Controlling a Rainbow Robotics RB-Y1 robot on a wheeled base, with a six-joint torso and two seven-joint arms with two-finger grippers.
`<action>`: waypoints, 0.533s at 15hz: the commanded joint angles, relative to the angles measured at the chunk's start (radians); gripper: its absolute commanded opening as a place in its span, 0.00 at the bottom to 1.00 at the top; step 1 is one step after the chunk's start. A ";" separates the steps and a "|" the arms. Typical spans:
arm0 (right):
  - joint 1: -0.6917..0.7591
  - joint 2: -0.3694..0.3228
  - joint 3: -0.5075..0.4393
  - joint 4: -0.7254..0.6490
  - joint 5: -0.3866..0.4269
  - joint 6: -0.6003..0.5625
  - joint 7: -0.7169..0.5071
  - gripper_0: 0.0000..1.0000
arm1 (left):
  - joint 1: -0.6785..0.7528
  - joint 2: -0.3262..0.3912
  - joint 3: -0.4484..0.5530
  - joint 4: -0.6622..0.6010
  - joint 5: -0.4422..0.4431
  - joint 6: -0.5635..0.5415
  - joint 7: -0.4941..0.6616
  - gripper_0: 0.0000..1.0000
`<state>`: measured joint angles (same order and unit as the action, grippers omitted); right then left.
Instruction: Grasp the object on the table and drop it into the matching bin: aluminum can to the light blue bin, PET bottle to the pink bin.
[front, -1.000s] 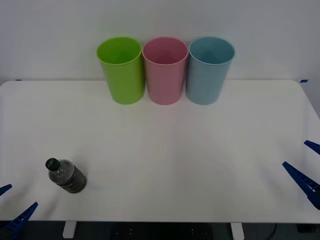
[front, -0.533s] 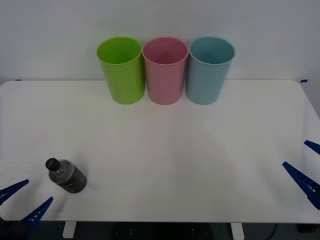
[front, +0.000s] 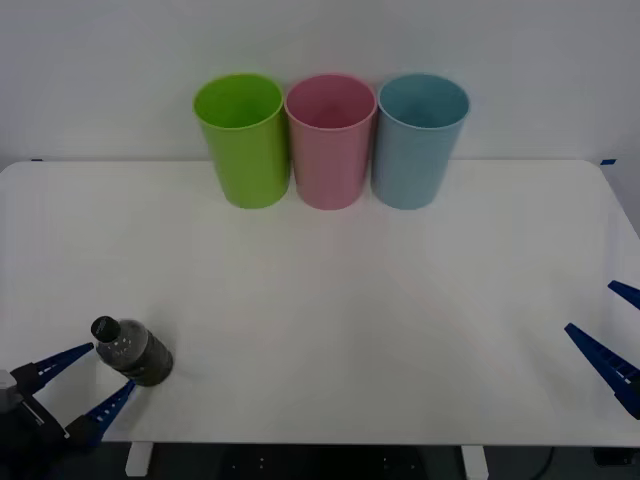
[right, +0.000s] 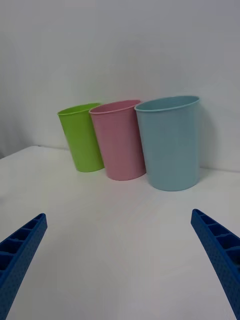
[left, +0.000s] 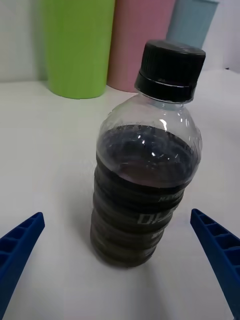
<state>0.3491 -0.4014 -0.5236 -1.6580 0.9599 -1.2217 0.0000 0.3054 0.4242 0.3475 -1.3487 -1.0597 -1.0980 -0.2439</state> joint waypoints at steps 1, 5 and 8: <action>0.000 0.000 0.000 0.000 0.000 0.000 0.000 1.00 | -0.017 -0.002 -0.028 0.002 -0.002 0.020 -0.002 1.00; 0.000 0.000 0.000 0.000 0.000 0.000 0.000 1.00 | -0.081 -0.002 -0.055 0.074 -0.003 0.023 -0.028 1.00; 0.000 0.000 0.000 0.000 0.000 0.000 0.000 1.00 | -0.115 -0.002 -0.071 0.105 -0.003 0.024 -0.040 1.00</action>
<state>0.3491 -0.4014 -0.5236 -1.6580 0.9599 -1.2217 0.0000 0.1973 0.4218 0.2797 -1.2512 -1.0631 -1.0738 -0.2810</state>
